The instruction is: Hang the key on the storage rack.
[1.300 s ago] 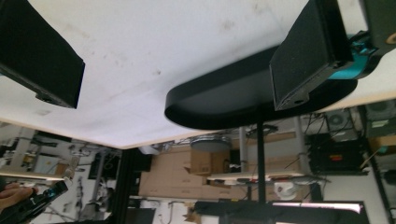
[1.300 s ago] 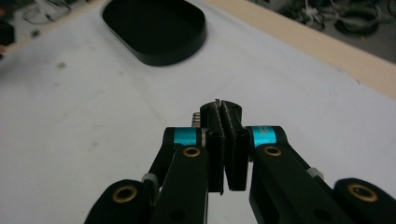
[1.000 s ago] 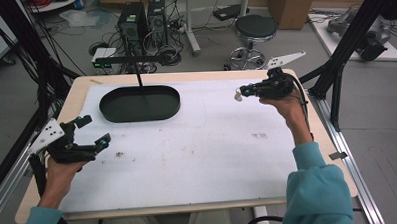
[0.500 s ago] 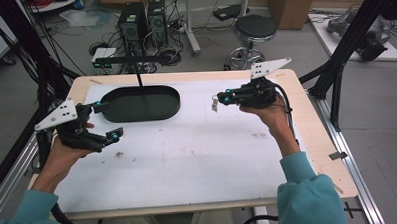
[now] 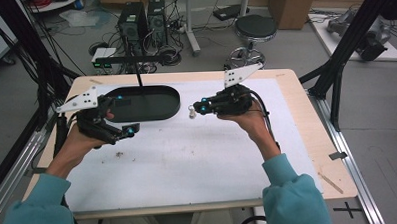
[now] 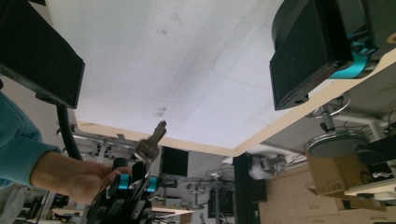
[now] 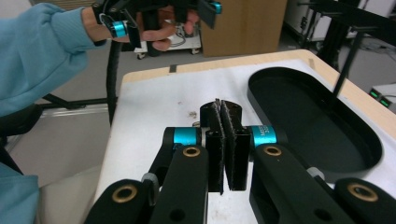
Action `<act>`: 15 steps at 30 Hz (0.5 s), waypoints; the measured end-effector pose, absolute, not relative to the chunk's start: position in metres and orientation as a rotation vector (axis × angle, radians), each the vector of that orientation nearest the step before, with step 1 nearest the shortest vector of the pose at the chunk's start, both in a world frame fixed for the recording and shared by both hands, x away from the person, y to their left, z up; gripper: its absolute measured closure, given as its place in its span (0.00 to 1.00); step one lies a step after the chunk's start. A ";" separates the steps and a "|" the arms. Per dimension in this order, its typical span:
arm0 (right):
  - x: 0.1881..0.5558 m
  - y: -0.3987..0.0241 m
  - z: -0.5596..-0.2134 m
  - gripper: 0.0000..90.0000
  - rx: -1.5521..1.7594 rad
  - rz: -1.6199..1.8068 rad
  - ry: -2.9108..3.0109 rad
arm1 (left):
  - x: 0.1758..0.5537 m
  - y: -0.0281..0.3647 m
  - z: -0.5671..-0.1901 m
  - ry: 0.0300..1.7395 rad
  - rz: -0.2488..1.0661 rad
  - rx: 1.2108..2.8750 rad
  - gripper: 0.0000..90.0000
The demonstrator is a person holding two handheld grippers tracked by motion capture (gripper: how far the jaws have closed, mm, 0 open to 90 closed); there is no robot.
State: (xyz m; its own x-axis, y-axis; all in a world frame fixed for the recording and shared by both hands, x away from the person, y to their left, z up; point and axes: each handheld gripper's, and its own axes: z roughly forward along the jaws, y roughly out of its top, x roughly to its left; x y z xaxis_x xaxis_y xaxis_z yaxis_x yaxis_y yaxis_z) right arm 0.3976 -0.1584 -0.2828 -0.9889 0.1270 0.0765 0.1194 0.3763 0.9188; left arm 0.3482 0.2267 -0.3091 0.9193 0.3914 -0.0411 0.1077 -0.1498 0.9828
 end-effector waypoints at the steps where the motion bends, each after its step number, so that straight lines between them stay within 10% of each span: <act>1: 0.396 -0.156 -0.283 0.99 0.235 1.742 2.603 | 0.349 0.225 -0.308 0.377 0.254 1.721 0.04; 15: 0.390 -0.136 -0.285 0.99 0.136 1.801 2.609 | 0.357 0.194 -0.296 0.323 0.210 1.745 0.04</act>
State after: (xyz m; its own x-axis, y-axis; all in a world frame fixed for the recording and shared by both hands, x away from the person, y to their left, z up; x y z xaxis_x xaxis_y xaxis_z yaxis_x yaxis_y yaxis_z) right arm 0.3905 -0.1357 -0.2847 -0.9958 0.0528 0.0743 0.0882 0.3523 0.9317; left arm 0.3571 0.1941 -0.2961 0.9435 0.3292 -0.0373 0.0997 -0.1746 0.9796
